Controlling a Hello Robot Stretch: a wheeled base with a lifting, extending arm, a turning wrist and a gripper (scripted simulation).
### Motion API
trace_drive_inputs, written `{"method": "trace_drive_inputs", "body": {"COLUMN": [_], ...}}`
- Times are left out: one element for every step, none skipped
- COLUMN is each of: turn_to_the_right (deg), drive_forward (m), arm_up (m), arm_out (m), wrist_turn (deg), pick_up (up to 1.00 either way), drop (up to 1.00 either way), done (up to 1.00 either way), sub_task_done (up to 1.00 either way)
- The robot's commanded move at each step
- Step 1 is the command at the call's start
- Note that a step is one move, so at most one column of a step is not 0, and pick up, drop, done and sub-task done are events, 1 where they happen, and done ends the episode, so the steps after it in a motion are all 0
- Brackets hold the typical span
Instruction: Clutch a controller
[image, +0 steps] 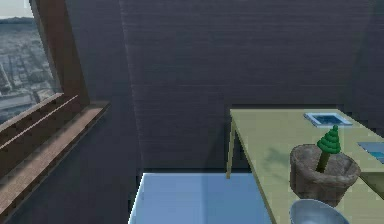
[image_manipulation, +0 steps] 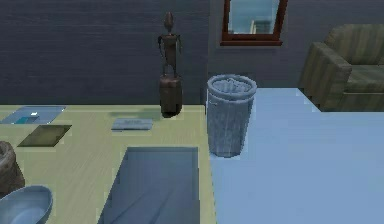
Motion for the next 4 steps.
{"method": "trace_drive_inputs", "body": {"turn_to_the_right": [0.0, 0.0, 0.0, 0.0], "drive_forward": [0.00, 0.00, 0.00, 0.00], "arm_up": [0.50, 0.34, 0.00, 0.00], "arm_out": [0.00, 0.00, 0.04, 0.00], "wrist_turn": [0.0, 0.0, 0.0, 45.0], "pick_up": [0.00, 0.00, 0.00, 0.00], "drop": [0.00, 0.00, 0.00, 0.00], "done": [0.00, 0.00, 0.00, 0.00], "sub_task_done": [0.00, 0.00, 0.00, 0.00]}}
